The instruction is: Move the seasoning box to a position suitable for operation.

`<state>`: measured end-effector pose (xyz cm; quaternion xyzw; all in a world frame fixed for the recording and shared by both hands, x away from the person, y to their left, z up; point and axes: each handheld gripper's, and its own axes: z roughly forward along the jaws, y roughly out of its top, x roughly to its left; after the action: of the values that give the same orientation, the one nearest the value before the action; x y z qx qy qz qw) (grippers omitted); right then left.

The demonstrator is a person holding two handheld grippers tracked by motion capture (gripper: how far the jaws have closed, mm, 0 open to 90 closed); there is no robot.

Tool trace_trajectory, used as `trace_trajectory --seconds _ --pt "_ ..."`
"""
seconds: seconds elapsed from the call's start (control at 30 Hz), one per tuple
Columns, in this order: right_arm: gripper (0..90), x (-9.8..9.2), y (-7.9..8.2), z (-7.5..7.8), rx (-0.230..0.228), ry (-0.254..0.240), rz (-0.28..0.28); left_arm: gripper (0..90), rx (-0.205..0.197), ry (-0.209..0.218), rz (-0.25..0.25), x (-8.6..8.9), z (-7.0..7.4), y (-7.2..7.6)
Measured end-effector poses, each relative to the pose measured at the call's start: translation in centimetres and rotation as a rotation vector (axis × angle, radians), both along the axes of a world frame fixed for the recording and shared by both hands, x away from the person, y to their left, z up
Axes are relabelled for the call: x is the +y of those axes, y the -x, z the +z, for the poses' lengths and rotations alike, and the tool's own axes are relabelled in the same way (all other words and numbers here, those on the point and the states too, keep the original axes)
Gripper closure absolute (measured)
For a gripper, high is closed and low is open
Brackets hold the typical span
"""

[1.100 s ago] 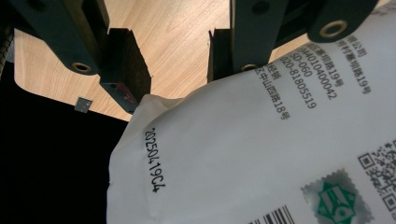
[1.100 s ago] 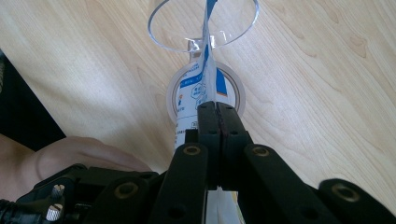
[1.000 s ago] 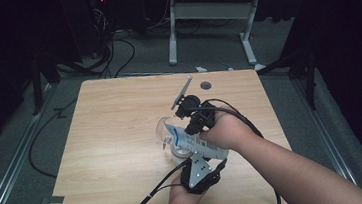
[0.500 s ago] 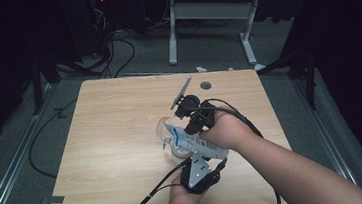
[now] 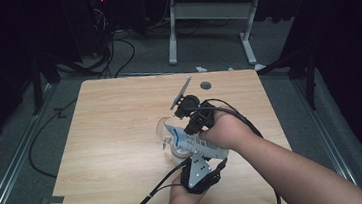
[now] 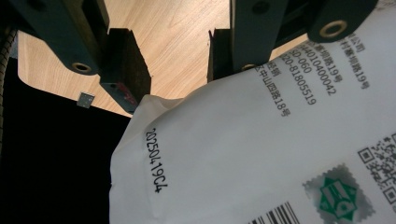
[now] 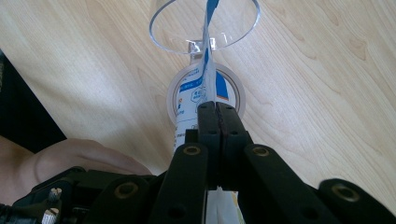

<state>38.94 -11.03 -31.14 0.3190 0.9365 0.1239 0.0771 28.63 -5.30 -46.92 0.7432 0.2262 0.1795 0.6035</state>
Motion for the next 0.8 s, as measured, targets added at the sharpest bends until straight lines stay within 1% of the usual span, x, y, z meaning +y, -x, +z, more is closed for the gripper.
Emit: trace_trajectory --seconds 0.8 --pt "90.0 -0.01 -0.04 -0.17 -0.002 -0.006 0.002 60.8 -0.001 0.0 0.001 -0.01 -0.05 0.01"
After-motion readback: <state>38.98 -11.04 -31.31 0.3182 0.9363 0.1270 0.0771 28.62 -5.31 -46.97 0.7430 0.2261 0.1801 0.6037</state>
